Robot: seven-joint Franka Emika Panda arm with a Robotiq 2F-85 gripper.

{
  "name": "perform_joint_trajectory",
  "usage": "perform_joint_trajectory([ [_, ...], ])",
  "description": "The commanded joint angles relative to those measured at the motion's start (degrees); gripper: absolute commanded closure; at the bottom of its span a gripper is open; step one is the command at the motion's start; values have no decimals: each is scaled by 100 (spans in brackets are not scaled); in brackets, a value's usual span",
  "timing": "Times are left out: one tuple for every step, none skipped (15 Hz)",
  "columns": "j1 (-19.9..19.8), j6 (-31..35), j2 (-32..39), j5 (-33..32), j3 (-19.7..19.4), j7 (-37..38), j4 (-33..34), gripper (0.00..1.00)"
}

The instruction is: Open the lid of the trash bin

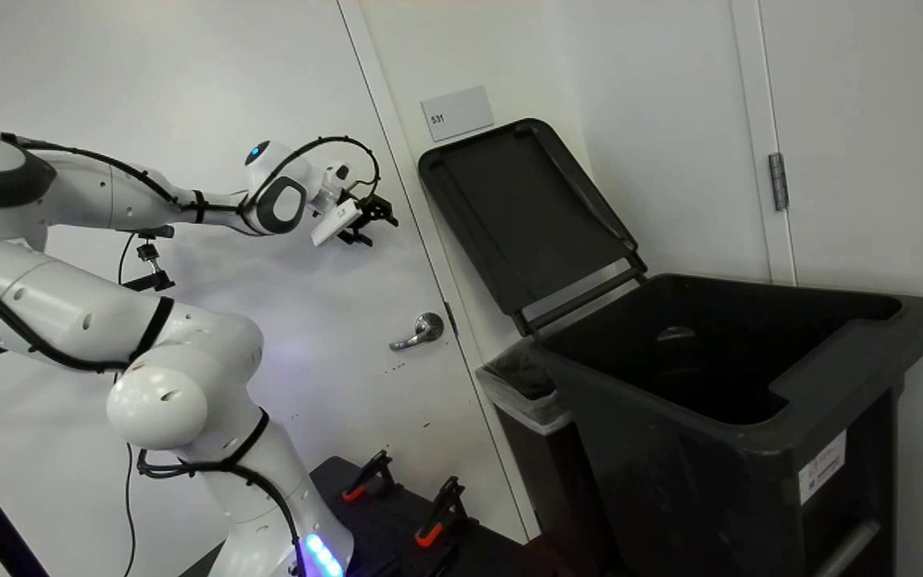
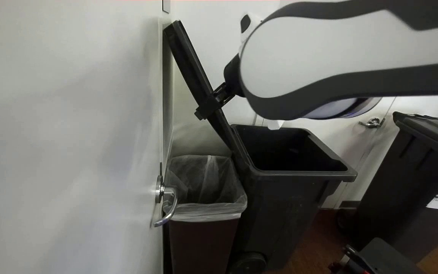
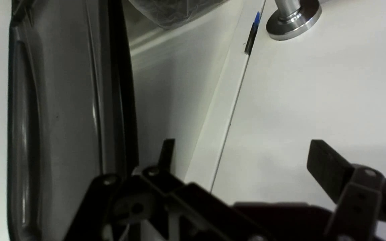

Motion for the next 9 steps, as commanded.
perform_joint_trajectory([
  [1507, 389, 205, -1319, -1494, 1379, -763, 0],
  [1830, 423, 141, -1779, -1901, 1860, -932, 0],
  [2093, 470, 77, -2223, -2281, 2307, -1094, 0],
  [2280, 494, 5, -2676, -2582, 2792, -1223, 0],
  [2374, 518, -62, -3073, -2804, 3231, -1338, 0],
  [2465, 510, -96, -3423, -3010, 3605, -1420, 0],
  [2509, 504, -124, -3740, -3166, 3956, -1481, 0],
  [2536, 513, -130, -4001, -3288, 4256, -1525, 0],
  [2492, 515, -155, -4252, -3336, 4548, -1564, 0],
])
